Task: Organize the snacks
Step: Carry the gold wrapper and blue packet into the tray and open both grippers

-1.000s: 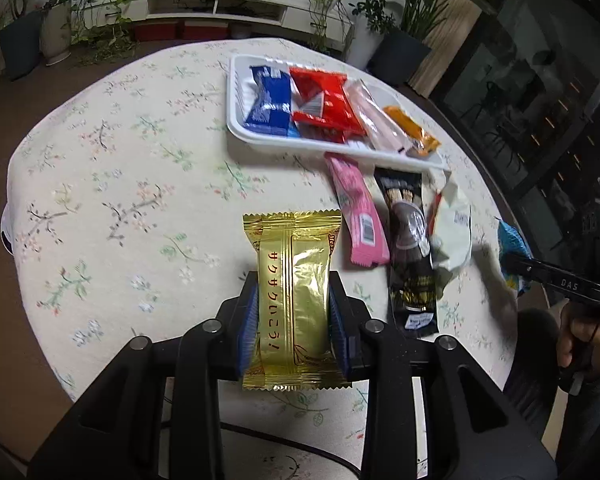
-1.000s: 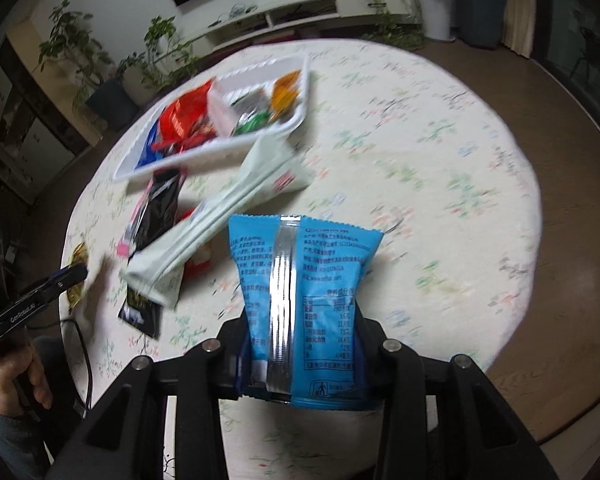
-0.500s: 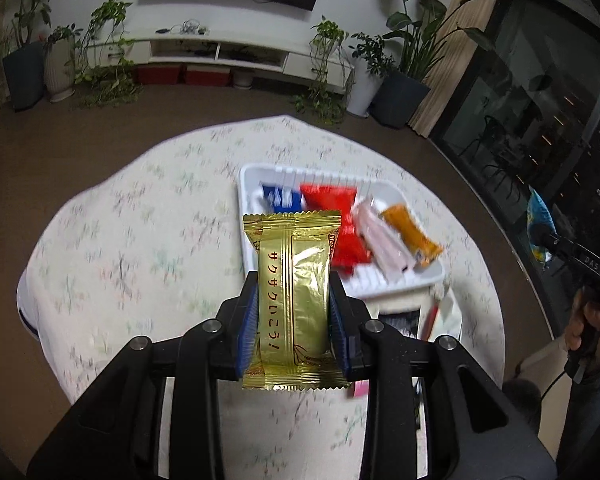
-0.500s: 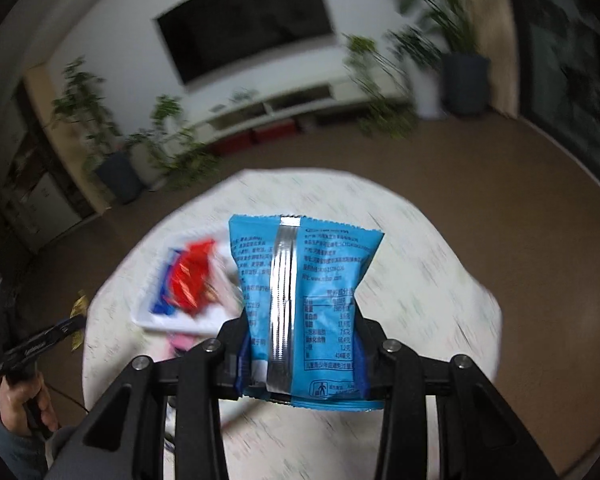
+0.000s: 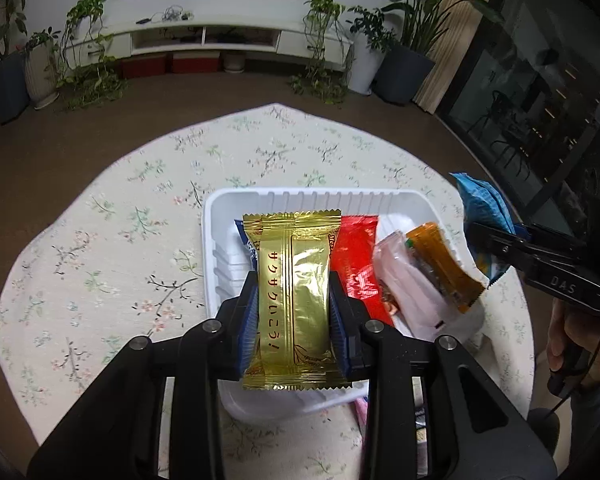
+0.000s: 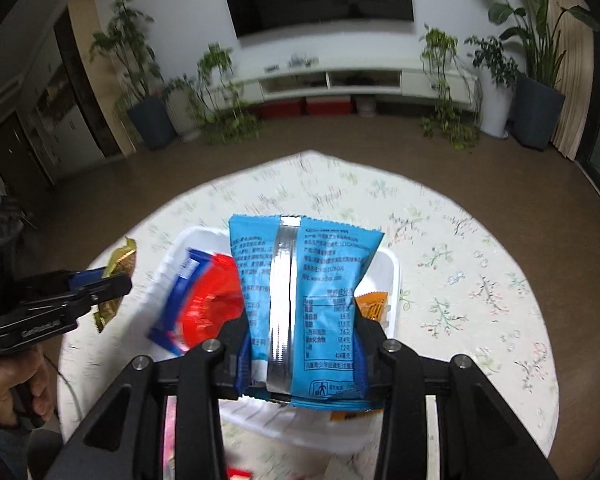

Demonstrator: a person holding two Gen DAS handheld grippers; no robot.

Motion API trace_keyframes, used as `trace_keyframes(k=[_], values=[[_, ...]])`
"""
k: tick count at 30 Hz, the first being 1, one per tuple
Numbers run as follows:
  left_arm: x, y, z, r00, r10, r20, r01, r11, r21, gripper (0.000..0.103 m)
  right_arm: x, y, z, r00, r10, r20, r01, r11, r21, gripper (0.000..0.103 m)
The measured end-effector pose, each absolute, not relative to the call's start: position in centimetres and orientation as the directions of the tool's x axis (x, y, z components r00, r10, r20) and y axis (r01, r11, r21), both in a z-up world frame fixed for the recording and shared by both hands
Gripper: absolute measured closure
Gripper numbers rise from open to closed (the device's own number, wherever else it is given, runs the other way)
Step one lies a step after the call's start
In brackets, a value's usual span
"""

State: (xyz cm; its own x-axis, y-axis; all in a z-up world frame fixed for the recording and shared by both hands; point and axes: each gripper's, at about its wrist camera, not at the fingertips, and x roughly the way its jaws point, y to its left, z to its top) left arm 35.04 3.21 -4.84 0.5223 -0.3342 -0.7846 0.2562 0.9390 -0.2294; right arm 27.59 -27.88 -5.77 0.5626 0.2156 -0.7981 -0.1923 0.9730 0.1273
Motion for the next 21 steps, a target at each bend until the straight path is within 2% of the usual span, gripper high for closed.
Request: trace_keyframes(k=[10, 17, 21], values=[[36.4, 1.9, -9.9, 0.489, -0.31, -0.816, 0.252, 0.945, -0.208, 0.074, 30.4, -27.8, -10.5, 0.495, 0.185, -0.849, -0.18, 0.978, 0.108, 0.062], [36.7, 1.2, -10.9, 0.497, -0.27, -0.825, 0.26, 0.953, -0.156, 0.073, 30.7, -26.3, -11.5, 0.479, 0.17, -0.861, -0.223, 0.973, 0.068, 0.061], [36.8, 1.3, -12.0, 0.475, -0.275, -0.836, 0.247, 0.953, -0.174, 0.072, 30.9, -26.1, -12.1, 0.476, 0.168, -0.863, -0.227, 0.972, 0.064, 0.061]])
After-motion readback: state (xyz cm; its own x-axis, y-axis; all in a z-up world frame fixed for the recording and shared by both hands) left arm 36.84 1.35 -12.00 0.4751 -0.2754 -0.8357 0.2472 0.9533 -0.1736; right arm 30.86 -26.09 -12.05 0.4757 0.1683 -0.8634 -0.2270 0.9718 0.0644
